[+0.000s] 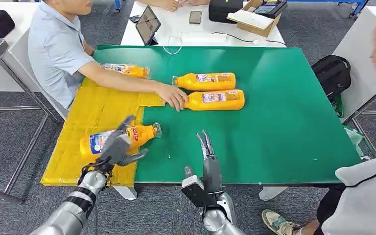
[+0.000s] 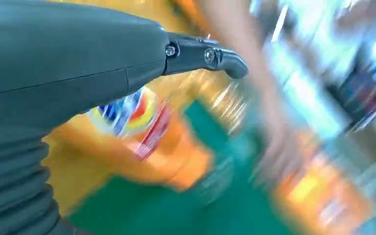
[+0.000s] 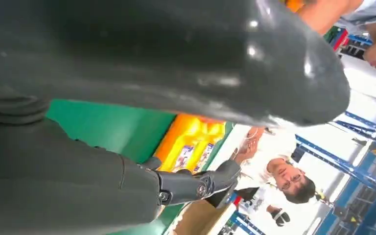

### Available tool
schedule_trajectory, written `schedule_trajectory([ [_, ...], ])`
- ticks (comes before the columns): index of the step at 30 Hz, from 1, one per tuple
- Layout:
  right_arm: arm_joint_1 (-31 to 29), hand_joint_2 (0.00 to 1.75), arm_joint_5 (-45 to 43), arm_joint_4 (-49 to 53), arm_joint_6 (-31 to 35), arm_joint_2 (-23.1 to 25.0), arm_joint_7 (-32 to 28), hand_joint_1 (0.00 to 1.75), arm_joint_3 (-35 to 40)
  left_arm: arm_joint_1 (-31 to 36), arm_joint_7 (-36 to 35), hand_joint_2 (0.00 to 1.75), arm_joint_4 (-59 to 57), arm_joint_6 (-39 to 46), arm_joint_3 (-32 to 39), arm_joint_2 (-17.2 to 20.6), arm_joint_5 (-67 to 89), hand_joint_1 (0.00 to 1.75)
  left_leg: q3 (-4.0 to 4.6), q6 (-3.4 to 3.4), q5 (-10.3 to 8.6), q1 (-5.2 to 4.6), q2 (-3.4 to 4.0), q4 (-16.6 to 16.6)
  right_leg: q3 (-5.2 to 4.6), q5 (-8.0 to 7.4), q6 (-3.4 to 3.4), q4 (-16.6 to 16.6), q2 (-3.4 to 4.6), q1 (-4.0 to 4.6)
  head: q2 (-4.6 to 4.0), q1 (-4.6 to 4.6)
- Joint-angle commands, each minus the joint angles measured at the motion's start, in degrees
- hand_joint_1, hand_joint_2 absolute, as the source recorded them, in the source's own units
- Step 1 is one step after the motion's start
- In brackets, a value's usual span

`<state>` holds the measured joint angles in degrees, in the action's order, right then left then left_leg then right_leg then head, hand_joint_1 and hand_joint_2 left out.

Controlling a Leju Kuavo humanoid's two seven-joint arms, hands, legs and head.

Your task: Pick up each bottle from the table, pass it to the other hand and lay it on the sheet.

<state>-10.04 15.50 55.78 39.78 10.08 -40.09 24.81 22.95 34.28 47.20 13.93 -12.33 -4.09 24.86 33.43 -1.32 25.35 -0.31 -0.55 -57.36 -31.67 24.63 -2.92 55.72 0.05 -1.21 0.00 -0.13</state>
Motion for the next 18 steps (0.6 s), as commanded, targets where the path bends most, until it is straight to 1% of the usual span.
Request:
schedule_trajectory([
  [1,-2.8,0.00,11.7,-4.0,0.2,-0.8,0.1,0.00,-5.1,-9.8,3.7,1.75,31.7,7.8,5.7,-3.8,-16.5,0.00,0.24,0.08,0.08,0.09,0.01,-0.1,-0.19,0.06,0.12,0.1,-0.03,0.10,0.00,0.00],
  [2,-2.8,0.00,11.7,-4.0,0.2,-0.8,0.1,0.00,-5.1,-9.8,3.7,1.75,31.7,7.8,5.7,-3.8,-16.5,0.00,0.27,0.07,0.07,0.09,0.06,-0.1,-0.25,0.03,0.10,0.0,0.03,0.10,0.00,0.00],
  [3,-3.9,0.00,14.8,-6.4,0.2,-0.9,0.1,0.00,-6.8,-9.9,4.0,1.75,32.8,8.4,6.2,-4.3,-18.3,0.00,0.28,0.06,0.06,0.07,0.09,-0.1,-0.28,0.02,0.09,0.0,0.06,0.08,0.00,-0.02],
  [4,-4.8,0.00,20.6,-8.7,0.2,-0.4,0.1,0.00,-10.0,-10.0,5.3,1.75,33.6,9.9,6.7,-4.7,-19.5,0.00,0.27,0.09,0.09,0.10,0.10,-0.1,-0.26,0.05,0.13,0.0,0.05,0.11,0.00,0.00],
  [5,-7.1,1.75,30.1,-12.6,0.2,1.2,0.2,0.00,-16.3,-10.1,5.7,1.75,37.2,14.8,4.8,-3.8,-18.1,0.00,0.33,0.07,0.04,0.08,0.03,0.0,-0.29,0.02,0.10,0.0,0.01,0.09,0.00,0.00],
  [6,-9.6,1.75,38.5,-14.9,0.2,1.8,1.5,0.00,-21.9,-10.3,5.7,1.75,41.0,20.5,2.0,-2.8,-16.7,0.00,0.41,0.05,0.01,0.07,0.00,-0.1,-0.37,-0.01,0.07,0.0,0.01,0.08,0.00,0.00],
  [7,-10.6,1.75,42.6,-15.4,0.2,1.7,2.5,0.00,-23.7,-10.3,5.7,1.75,42.1,23.4,0.3,-2.1,-14.9,0.00,0.47,0.07,0.02,0.09,-0.03,-0.1,-0.39,0.01,0.10,0.1,-0.03,0.10,0.00,0.00],
  [8,-12.2,1.75,47.6,-15.8,0.2,1.5,4.7,0.00,-26.9,-10.8,5.7,1.75,45.0,26.1,1.3,-3.5,-8.1,0.00,0.57,0.05,0.02,0.09,0.08,-0.2,-0.52,-0.02,0.09,0.1,0.07,0.10,0.00,0.02],
  [9,-13.7,1.75,52.1,-16.9,0.2,0.9,7.0,0.00,-29.1,-11.9,5.7,1.75,46.3,26.1,1.6,-5.4,-4.3,0.00,0.57,0.03,-0.01,0.04,0.08,-0.1,-0.57,-0.04,0.05,0.1,0.08,0.04,0.00,0.00],
  [11,-14.9,1.75,57.0,-17.5,0.2,-0.9,11.5,0.00,-29.5,-13.4,5.7,1.75,46.8,26.1,-0.7,-5.0,-6.6,0.00,0.52,0.03,-0.01,0.05,0.08,-0.1,-0.49,-0.03,0.06,0.0,0.03,0.05,0.00,-0.02],
  [13,-15.9,1.75,59.4,-20.4,0.2,-2.8,16.7,0.00,-29.4,-14.9,4.7,1.75,46.5,25.9,-4.1,-2.8,-9.4,0.00,0.44,-0.01,-0.04,0.04,-0.11,0.0,-0.35,-0.01,0.08,0.0,-0.08,0.05,0.00,0.00],
  [15,-16.0,1.75,58.8,-21.3,0.2,-3.6,16.9,0.00,-28.9,-15.7,4.7,1.75,46.9,26.1,-4.7,-2.5,-10.2,0.00,0.38,-0.02,-0.04,0.00,-0.14,0.0,-0.29,-0.02,0.05,-0.1,-0.10,0.00,0.00,0.00],
  [16,-17.2,1.75,59.5,-26.3,0.2,-4.5,20.7,0.00,-27.5,-16.2,4.2,1.75,46.8,26.1,-5.5,-1.7,-10.6,0.00,0.31,0.02,0.01,0.05,-0.02,0.0,-0.23,-0.02,0.10,-0.1,0.00,0.06,0.00,0.00],
  [17,-17.8,1.75,59.8,-27.8,0.2,-4.7,22.0,0.00,-27.0,-16.4,3.8,1.75,46.8,26.1,-5.6,-1.6,-10.5,0.00,0.34,0.01,-0.01,0.01,0.00,0.0,-0.24,-0.01,0.07,-0.1,-0.04,0.02,0.00,-0.02],
  [18,-17.8,1.75,59.8,-27.8,0.2,-4.7,22.0,0.00,-27.0,-16.4,3.8,1.75,46.8,26.1,-5.6,-1.6,-10.5,0.00,0.34,0.00,-0.03,-0.01,-0.01,0.0,-0.26,-0.02,0.06,-0.1,-0.05,0.00,0.00,0.00],
])
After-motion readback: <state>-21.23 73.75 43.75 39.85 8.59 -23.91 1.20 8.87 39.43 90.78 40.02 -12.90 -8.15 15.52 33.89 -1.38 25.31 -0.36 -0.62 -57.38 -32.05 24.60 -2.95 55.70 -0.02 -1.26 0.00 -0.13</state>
